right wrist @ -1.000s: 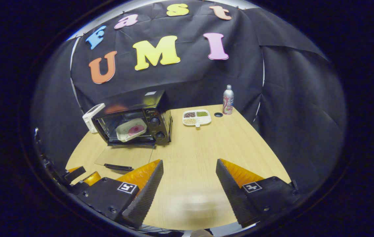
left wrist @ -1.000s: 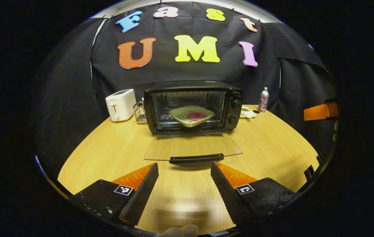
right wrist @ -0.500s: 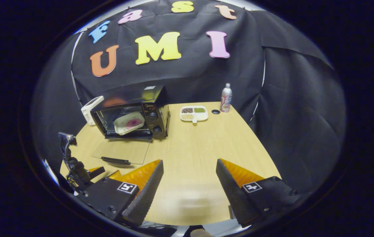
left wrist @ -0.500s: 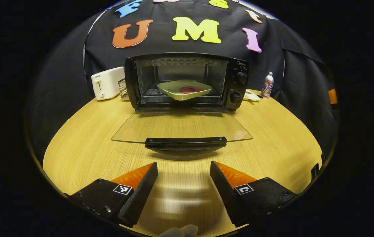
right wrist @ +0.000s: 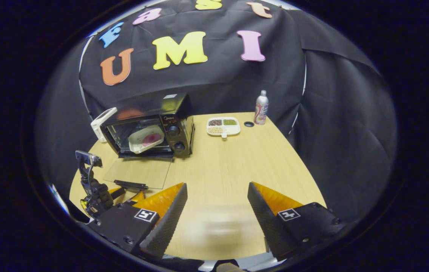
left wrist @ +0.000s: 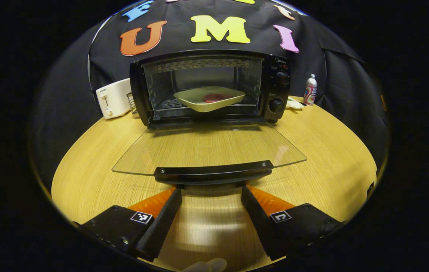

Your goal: Open the electric oven with the left hand, put the food in, and close the electric oven.

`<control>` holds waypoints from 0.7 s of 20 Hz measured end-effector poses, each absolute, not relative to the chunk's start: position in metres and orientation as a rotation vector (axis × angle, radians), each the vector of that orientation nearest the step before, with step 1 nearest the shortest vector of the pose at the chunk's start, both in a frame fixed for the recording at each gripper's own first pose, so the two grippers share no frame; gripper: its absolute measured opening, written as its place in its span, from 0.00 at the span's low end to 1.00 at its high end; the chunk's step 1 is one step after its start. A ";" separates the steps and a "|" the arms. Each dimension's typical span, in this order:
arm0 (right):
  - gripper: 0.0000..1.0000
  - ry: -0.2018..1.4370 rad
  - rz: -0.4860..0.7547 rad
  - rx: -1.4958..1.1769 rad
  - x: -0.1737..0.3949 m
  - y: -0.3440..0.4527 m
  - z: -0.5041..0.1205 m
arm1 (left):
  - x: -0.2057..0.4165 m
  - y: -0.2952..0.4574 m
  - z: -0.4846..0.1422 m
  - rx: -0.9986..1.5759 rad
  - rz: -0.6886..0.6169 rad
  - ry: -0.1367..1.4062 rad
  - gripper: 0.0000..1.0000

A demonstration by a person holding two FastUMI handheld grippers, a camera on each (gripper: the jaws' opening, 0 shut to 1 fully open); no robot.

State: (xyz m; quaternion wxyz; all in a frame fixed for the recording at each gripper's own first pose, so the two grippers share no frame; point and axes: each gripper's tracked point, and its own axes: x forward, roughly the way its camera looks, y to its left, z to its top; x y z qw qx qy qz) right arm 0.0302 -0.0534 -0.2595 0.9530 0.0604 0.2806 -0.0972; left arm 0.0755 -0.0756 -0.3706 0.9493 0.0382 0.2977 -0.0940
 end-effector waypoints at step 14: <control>0.96 0.547 -0.180 0.124 0.032 -0.048 -0.248 | 0.091 -0.073 -0.310 0.082 -0.203 0.522 0.98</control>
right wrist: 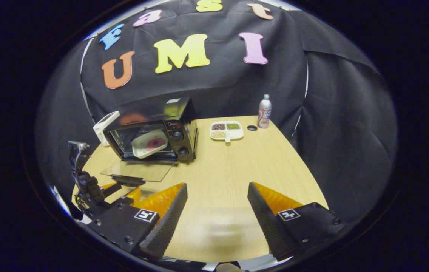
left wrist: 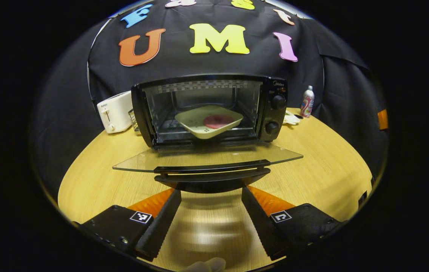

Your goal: Open the electric oven with the left hand, put the food in, and close the electric oven.

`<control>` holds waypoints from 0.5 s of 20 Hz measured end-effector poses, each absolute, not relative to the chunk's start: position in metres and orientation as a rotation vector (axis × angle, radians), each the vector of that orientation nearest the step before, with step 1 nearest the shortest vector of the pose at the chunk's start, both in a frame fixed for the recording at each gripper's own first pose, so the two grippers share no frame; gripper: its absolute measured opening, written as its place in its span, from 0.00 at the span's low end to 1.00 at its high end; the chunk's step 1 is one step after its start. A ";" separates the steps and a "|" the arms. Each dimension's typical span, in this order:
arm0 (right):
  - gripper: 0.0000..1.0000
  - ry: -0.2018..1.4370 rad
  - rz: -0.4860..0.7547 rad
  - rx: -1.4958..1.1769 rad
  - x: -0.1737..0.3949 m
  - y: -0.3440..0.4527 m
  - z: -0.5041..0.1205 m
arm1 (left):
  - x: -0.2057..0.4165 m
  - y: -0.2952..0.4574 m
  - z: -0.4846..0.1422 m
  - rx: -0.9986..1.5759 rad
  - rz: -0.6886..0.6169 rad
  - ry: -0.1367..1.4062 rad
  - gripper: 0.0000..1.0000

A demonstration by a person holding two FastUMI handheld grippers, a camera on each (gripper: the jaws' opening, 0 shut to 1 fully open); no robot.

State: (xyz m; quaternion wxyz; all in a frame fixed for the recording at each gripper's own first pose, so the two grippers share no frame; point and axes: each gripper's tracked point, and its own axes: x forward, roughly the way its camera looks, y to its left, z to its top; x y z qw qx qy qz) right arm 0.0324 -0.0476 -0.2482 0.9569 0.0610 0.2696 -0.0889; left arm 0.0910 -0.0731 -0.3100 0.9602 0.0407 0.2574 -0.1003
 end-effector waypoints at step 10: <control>0.96 0.517 -0.207 0.177 0.038 -0.051 -0.244 | 0.130 -0.071 -0.255 0.093 -0.210 0.451 0.97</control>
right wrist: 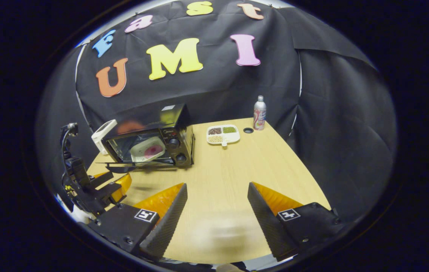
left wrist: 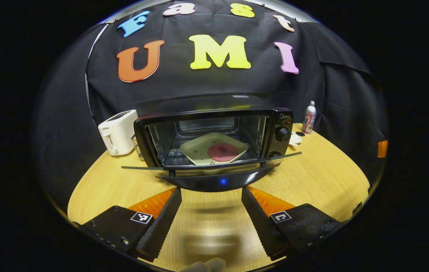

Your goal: Open the electric oven with the left hand, put the food in, and close the electric oven.

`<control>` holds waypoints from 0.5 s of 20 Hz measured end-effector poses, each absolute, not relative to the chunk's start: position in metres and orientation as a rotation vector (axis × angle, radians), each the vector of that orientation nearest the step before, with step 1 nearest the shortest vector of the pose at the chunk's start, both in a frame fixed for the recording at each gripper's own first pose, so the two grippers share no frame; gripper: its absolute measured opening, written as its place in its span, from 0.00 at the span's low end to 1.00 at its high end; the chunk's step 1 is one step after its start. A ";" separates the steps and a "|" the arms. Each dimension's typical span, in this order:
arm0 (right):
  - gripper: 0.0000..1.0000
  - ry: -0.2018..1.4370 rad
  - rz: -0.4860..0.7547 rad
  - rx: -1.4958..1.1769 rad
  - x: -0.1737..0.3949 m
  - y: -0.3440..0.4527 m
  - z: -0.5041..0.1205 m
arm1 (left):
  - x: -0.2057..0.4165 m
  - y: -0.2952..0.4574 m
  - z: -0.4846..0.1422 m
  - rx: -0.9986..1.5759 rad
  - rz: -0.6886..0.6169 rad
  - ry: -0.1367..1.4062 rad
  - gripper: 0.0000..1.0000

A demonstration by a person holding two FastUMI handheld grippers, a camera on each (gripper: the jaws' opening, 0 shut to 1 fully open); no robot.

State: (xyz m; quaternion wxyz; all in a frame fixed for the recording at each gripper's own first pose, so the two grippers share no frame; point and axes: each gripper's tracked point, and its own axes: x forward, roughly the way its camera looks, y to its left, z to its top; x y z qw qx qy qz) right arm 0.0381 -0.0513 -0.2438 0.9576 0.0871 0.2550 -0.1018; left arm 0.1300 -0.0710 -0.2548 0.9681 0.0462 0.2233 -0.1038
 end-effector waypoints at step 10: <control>1.00 0.507 -0.243 0.223 0.039 -0.057 -0.244 | 0.163 -0.076 -0.228 0.088 -0.208 0.412 0.97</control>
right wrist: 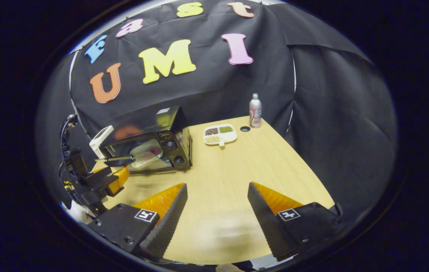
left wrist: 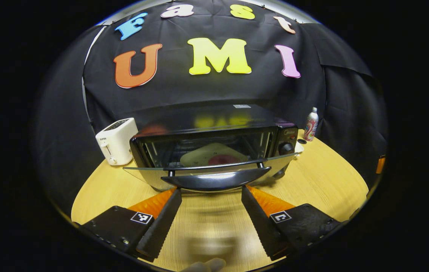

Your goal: Open the electric oven with the left hand, put the food in, and close the electric oven.

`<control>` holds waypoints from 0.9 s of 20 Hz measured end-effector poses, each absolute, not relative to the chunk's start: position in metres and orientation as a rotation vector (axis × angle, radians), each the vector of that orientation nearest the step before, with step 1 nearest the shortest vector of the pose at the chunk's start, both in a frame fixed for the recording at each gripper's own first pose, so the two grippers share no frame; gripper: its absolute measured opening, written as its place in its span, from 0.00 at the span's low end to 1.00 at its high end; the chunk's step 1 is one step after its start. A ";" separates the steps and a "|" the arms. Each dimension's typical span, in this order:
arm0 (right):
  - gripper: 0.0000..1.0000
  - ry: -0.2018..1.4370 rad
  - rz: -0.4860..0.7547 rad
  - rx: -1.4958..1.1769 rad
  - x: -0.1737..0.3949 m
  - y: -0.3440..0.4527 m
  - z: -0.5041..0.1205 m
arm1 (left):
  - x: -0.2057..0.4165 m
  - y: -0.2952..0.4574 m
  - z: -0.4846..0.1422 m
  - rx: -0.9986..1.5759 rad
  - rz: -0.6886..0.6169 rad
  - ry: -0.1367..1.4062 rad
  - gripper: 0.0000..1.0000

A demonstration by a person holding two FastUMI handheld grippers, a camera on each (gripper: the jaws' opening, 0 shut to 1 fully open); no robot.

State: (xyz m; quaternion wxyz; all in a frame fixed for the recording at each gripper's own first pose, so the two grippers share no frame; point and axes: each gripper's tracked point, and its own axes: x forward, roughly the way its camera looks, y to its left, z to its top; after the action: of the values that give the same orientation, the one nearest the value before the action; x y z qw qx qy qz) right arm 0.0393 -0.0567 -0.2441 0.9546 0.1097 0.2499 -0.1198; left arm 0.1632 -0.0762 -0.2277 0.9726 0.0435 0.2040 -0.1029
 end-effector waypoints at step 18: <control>0.96 0.499 -0.260 0.224 0.032 -0.056 -0.242 | 0.171 -0.073 -0.223 0.063 -0.184 0.394 0.97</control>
State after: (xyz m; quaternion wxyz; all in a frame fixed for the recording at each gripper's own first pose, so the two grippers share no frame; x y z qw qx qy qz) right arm 0.0321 -0.0562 -0.2421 0.9546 0.1104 0.2455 -0.1278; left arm 0.1712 -0.0728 -0.2226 0.9759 0.0310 0.1956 -0.0914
